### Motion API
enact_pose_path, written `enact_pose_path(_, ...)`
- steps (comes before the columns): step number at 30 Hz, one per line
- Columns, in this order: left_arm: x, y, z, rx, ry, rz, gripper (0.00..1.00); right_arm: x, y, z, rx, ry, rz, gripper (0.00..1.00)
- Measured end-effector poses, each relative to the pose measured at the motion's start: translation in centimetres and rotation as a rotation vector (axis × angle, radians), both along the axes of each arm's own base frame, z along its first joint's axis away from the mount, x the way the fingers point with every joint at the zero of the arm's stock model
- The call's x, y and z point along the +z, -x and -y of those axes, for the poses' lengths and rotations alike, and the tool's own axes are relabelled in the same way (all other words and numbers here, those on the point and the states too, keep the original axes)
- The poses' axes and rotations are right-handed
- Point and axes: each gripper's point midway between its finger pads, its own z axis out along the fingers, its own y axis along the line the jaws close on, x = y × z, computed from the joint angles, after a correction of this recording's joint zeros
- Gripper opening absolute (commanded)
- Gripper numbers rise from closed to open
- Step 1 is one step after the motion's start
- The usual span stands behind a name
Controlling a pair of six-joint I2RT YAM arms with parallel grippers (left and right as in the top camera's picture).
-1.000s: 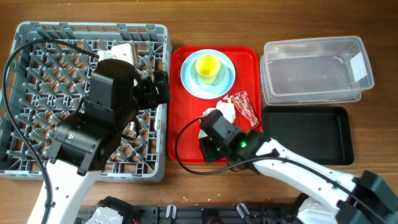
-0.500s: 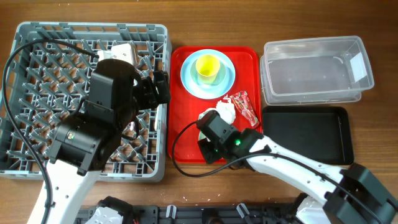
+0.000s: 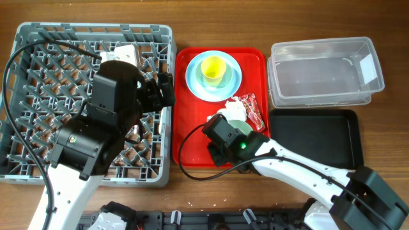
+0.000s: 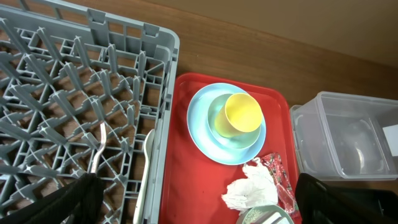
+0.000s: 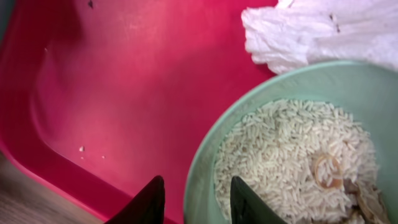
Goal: Sort waste into correct bins and load items into the dishwasher rack
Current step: 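Reach the right gripper to the green rice bowl and grasp its rim, then lift the bowl with the right gripper and tip rice onto the black tray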
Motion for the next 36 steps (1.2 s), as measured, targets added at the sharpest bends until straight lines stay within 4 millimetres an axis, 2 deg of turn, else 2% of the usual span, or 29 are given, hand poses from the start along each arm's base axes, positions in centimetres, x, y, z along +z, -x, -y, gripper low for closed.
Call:
enact_pose_path(5,0.0,0.0,0.0,0.000,0.000,0.000,1.00,-0.2,0.1,-0.1,0.003,-0.001,-0.008,0.35)
enact_pose_path(6,0.0,0.0,0.0,0.000,0.000,0.000,1.00,-0.2,0.1,-0.1,0.003,-0.001,-0.009,0.32)
enact_pose_path(7,0.0,0.0,0.0,0.000,0.000,0.000,1.00,-0.2,0.2,0.0,0.005,0.004,-0.013,0.23)
enact_pose_path(9,0.0,0.0,0.0,0.000,0.000,0.000,1.00,-0.2,0.3,-0.1,0.009,-0.001,-0.019,0.19)
enact_pose_path(10,0.0,0.0,0.0,0.000,0.000,0.000,1.00,-0.3,0.5,0.0,0.010,0.003,-0.026,0.09)
enact_pose_path(11,0.0,0.0,0.0,0.000,0.000,0.000,1.00,-0.4,0.6,0.1,0.011,0.007,-0.032,0.04)
enact_pose_path(15,0.0,0.0,0.0,0.000,0.000,0.000,1.00,-0.2,0.8,0.6,0.037,0.042,-0.040,0.04)
enact_pose_path(18,0.0,0.0,0.0,0.000,0.000,0.000,1.00,1.2,1.6,1.5,0.040,0.071,-0.063,0.04)
enact_pose_path(23,0.0,0.0,0.0,0.000,0.000,0.000,1.00,6.6,1.9,3.1,-0.028,0.025,-0.004,0.04)
enact_pose_path(25,0.0,0.0,0.0,0.000,0.000,0.000,1.00,8.9,1.1,4.7,-0.097,0.004,0.018,0.04)
enact_pose_path(29,0.0,0.0,0.0,0.000,0.000,0.000,1.00,11.4,-0.4,8.6,-0.238,0.008,0.026,0.04)
enact_pose_path(32,0.0,0.0,0.0,0.000,0.001,0.001,1.00,12.0,-2.3,13.1,-0.420,-0.009,0.015,0.04)
enact_pose_path(36,0.0,0.0,0.0,0.000,0.000,0.000,1.00,12.8,-4.7,18.7,-0.579,-0.168,-0.012,0.04)
